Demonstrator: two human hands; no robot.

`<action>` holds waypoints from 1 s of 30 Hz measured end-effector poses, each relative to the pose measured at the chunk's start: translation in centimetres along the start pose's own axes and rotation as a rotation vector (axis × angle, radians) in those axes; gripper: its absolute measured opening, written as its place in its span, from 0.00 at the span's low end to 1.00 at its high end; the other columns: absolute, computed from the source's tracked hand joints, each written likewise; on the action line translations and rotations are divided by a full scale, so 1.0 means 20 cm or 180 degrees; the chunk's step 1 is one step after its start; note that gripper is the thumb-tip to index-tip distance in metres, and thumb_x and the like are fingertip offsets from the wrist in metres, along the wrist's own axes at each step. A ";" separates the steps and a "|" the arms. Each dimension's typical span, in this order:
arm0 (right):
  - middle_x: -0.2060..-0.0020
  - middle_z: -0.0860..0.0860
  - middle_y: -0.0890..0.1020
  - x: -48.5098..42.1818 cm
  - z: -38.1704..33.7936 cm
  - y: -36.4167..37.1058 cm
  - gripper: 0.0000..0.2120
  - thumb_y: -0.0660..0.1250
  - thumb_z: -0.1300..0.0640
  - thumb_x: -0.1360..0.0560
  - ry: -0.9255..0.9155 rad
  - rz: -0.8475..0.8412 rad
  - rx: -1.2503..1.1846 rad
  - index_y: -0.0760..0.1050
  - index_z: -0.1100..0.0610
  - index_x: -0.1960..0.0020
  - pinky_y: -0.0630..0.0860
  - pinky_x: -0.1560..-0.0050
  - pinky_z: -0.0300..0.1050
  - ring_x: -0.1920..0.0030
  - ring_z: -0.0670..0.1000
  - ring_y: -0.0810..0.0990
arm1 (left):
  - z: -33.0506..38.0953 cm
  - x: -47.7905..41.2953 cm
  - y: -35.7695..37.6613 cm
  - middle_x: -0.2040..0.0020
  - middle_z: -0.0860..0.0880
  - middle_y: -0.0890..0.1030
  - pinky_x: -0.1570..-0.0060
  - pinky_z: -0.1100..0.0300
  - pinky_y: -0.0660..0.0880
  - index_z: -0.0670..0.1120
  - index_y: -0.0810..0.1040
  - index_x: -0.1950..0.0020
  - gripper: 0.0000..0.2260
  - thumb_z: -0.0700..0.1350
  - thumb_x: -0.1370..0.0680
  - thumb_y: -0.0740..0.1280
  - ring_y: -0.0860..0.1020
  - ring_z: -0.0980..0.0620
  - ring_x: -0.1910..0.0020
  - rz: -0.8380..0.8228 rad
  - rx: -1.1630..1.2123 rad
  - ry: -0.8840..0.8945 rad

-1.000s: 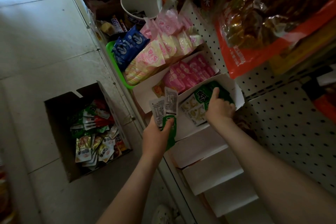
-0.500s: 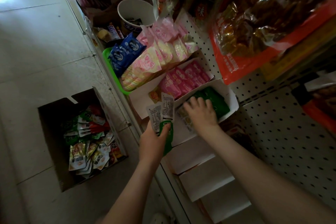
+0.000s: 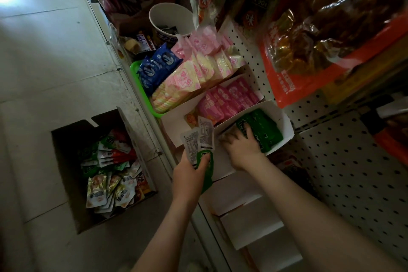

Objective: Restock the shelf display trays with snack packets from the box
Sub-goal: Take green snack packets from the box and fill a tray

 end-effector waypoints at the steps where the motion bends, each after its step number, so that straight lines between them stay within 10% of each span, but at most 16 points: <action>1: 0.24 0.51 0.54 0.03 0.01 -0.07 0.31 0.58 0.53 0.22 0.0063 0.0346 -0.0494 0.49 0.51 0.22 0.39 0.27 0.61 0.24 0.57 0.46 | 0.00 0.00 0.00 0.44 0.54 0.80 0.51 0.58 0.76 0.54 0.70 0.29 0.21 0.52 0.22 0.67 0.77 0.54 0.48 -0.0013 0.0003 -0.0009; 10: 0.27 0.38 0.30 0.30 -0.25 -0.12 0.53 0.73 0.55 0.29 -0.1052 0.0583 -0.3328 0.35 0.27 0.30 0.63 0.29 0.60 0.23 0.55 0.47 | 0.03 0.01 0.02 0.45 0.54 0.78 0.56 0.66 0.72 0.55 0.69 0.30 0.17 0.56 0.18 0.58 0.76 0.57 0.50 -0.0356 0.0505 -0.0040; 17: 0.23 0.48 0.53 0.34 -0.15 -0.18 0.32 0.60 0.64 0.25 -0.0908 0.1527 -0.3598 0.58 0.40 0.27 0.67 0.34 0.44 0.26 0.51 0.59 | 0.02 -0.01 0.03 0.49 0.58 0.78 0.59 0.70 0.72 0.56 0.70 0.37 0.10 0.53 0.17 0.56 0.76 0.63 0.53 -0.0560 0.0621 -0.0060; 22: 0.41 0.53 0.78 0.44 0.11 -0.24 0.18 0.58 0.61 0.23 -0.0156 0.2638 -0.3724 0.72 0.59 0.34 0.76 0.46 0.45 0.42 0.48 0.75 | -0.02 0.00 0.01 0.51 0.55 0.81 0.62 0.68 0.76 0.54 0.75 0.42 0.10 0.53 0.17 0.57 0.80 0.60 0.54 -0.0349 0.0934 -0.0199; 30: 0.70 0.53 0.73 0.56 0.44 -0.19 0.12 0.56 0.54 0.22 0.0995 0.3173 -0.3932 0.71 0.62 0.56 0.68 0.72 0.48 0.72 0.53 0.71 | -0.04 0.00 0.00 0.50 0.54 0.82 0.66 0.69 0.74 0.54 0.75 0.40 0.11 0.53 0.17 0.57 0.81 0.58 0.54 -0.0314 0.0912 -0.0259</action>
Point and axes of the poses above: each hand's wrist, its own x-axis away from the middle knuckle, its own y-axis out of the palm, z = x × y, the point moved 10 cm from there along -x, towards the middle knuckle
